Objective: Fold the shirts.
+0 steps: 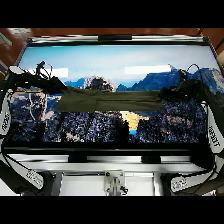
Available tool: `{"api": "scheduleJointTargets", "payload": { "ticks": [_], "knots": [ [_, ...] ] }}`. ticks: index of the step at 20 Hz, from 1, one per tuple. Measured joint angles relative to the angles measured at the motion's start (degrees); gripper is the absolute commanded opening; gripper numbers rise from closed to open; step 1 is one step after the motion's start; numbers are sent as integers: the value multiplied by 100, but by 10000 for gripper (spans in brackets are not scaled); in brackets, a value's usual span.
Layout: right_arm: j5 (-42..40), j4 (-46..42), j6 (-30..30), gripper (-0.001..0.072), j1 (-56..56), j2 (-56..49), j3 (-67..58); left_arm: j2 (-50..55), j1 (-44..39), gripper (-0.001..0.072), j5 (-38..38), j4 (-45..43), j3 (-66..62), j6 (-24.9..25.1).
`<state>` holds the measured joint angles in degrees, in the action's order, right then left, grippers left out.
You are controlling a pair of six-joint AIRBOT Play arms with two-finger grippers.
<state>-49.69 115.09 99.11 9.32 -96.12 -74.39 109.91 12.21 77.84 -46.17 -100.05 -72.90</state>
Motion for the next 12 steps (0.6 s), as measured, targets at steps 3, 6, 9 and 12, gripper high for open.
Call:
{"api": "scheduleJointTargets", "payload": {
  "ticks": [3,6,9,12],
  "knots": [
    [-37,35,-109,621,11,-125,0,-11,-20,487,278,11,-177,0],
    [-76,332,-151,615,9,-332,-13,-37,-72,487,417,61,-245,0],
    [-127,564,-136,324,-107,-503,-20,-46,-223,487,487,157,-273,4],
    [-317,686,98,67,-315,-566,-22,-52,-442,486,503,354,-282,81]
  ]
}}
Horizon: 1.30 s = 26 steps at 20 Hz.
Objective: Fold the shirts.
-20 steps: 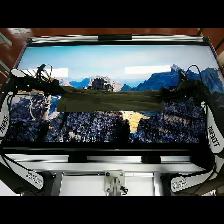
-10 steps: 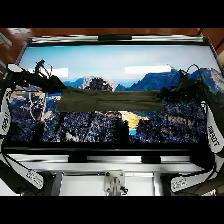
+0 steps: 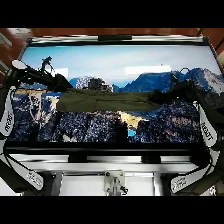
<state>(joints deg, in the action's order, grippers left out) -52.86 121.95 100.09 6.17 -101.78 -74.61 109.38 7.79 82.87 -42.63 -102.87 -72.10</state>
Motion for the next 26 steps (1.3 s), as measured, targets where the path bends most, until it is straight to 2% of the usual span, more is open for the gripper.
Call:
{"api": "scheduleJointTargets", "payload": {
  "ticks": [2,3,5,6,7,11,21,26],
  "knots": [
    [-149,15,203,67,-118,39,-26,0,-166,432,11,192,-9,37],
    [-289,-42,289,67,-157,118,-42,0,-247,430,9,260,-9,52],
    [-391,-48,437,67,-177,435,-87,0,-444,307,9,358,-9,68],
    [-341,-11,483,67,-177,636,-105,0,-560,272,9,404,-9,72],
    [-400,-17,518,67,-175,874,-109,0,-691,181,7,437,-4,74],
    [-675,4,380,67,-173,1928,-129,0,-1394,61,-184,490,33,81],
    [-1880,15,-870,67,-173,4048,-136,9,-2898,34,-876,492,48,63],
    [-2330,96,-1384,67,-173,4699,-138,162,-3613,34,-1585,496,57,-247]
  ]
}}
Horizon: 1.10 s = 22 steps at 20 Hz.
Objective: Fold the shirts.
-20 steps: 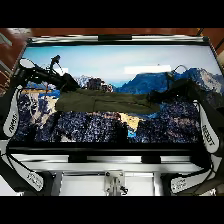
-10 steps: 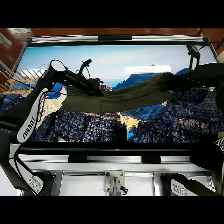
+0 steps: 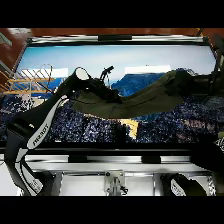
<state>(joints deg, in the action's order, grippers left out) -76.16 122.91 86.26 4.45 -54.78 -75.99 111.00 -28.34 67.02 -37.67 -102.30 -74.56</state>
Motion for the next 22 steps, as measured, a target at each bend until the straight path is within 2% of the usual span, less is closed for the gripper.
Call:
{"api": "scheduleJointTargets", "payload": {
  "ticks": [6,10,16,22],
  "knots": [
    [-166,7,-387,67,0,461,2,345,-879,34,-730,81,0,-638],
    [55,-28,-476,67,-4,518,0,116,-739,33,-844,-17,0,-693],
    [704,-37,-514,67,-774,-31,2,-1364,610,33,-588,-1255,-22,-717],
    [2358,20,-634,67,-2347,-1541,2,-3108,2304,34,-468,-1725,-31,-717]
  ]
}}
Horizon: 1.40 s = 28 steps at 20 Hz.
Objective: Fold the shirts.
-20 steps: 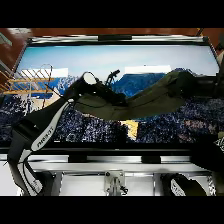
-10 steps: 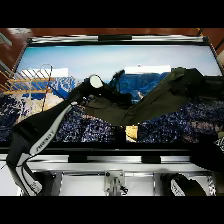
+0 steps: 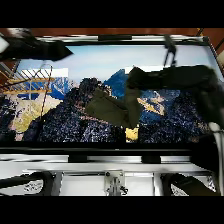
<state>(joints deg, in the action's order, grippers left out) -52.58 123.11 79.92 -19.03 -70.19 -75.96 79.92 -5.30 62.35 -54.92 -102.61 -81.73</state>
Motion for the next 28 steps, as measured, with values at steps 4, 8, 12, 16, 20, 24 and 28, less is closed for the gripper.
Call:
{"api": "scheduleJointTargets", "payload": {
  "ticks": [4,8,12,16,20,24,28],
  "knots": [
    [1198,262,-151,67,-789,-1123,2,-782,704,34,245,-70,0,0],
    [2055,538,-463,67,-1189,-1891,0,-1073,907,35,531,-103,9,0],
    [2531,793,-684,662,-1370,-2234,0,-1071,885,35,647,-122,24,2],
    [2170,697,-509,662,-1154,-2142,-2,-1029,835,35,691,-125,52,2],
    [529,-264,-352,662,-256,-1725,-2,-1019,824,35,726,-125,59,76],
    [-1207,-1137,-254,663,787,-1510,258,-1012,820,35,730,-122,59,116],
    [-1381,-678,140,663,1156,-1539,955,-1010,820,35,737,-122,59,129]
  ]
}}
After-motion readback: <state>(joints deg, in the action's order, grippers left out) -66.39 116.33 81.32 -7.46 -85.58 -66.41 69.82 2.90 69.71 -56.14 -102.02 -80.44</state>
